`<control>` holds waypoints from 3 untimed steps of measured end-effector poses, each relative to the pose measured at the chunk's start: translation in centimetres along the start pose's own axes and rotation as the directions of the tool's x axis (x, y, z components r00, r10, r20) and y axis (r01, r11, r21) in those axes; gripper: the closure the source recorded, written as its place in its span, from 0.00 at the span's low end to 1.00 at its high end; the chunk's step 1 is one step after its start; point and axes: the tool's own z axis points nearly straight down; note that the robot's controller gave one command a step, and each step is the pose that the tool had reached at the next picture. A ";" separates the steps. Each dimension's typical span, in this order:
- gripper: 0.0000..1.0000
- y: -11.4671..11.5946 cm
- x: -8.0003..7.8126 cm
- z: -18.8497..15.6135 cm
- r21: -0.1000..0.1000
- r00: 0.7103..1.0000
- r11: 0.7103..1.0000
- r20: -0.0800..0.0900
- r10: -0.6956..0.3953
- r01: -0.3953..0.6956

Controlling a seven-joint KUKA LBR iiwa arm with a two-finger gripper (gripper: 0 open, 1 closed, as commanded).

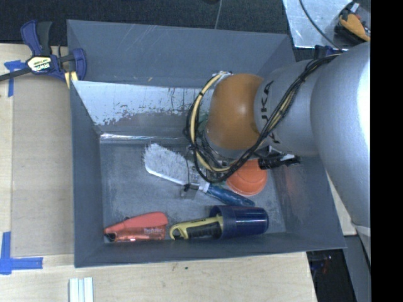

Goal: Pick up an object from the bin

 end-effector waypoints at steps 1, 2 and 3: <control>1.00 6.1 -1.0 -0.1 -0.004 0.998 0.998 -0.001 0.066 -0.066; 1.00 6.1 -1.0 -0.1 -0.004 0.998 0.998 -0.001 0.066 -0.066; 1.00 6.0 -0.8 -1.8 0.000 0.998 0.998 -0.008 0.067 -0.067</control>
Offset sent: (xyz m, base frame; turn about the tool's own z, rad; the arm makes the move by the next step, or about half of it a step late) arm 0.0000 0.0000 0.0000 0.0000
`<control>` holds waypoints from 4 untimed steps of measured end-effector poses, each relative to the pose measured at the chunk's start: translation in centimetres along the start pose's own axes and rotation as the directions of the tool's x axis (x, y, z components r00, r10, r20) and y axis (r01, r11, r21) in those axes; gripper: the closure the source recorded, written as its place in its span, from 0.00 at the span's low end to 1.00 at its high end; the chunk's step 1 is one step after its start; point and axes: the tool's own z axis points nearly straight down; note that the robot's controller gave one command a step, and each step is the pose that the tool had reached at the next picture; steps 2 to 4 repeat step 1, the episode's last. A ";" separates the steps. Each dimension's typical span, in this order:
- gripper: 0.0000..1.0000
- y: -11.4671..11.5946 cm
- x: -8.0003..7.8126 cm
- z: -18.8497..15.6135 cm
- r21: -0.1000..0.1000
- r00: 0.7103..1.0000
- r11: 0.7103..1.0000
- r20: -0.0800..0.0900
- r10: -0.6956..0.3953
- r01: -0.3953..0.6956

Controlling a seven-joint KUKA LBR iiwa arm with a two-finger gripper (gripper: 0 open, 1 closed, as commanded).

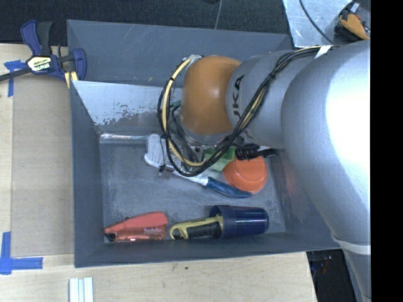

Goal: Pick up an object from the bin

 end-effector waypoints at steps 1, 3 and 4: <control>1.00 0.1 -0.1 -2.6 -0.002 1.000 1.000 0.004 0.000 0.000; 1.00 0.1 -0.1 -2.6 -0.002 1.000 1.000 0.004 0.000 0.000; 1.00 0.1 -0.1 -2.6 -0.002 1.000 1.000 0.004 0.000 0.000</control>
Offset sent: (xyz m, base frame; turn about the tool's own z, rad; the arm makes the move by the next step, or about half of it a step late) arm 0.0012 0.0000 0.0325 -0.0002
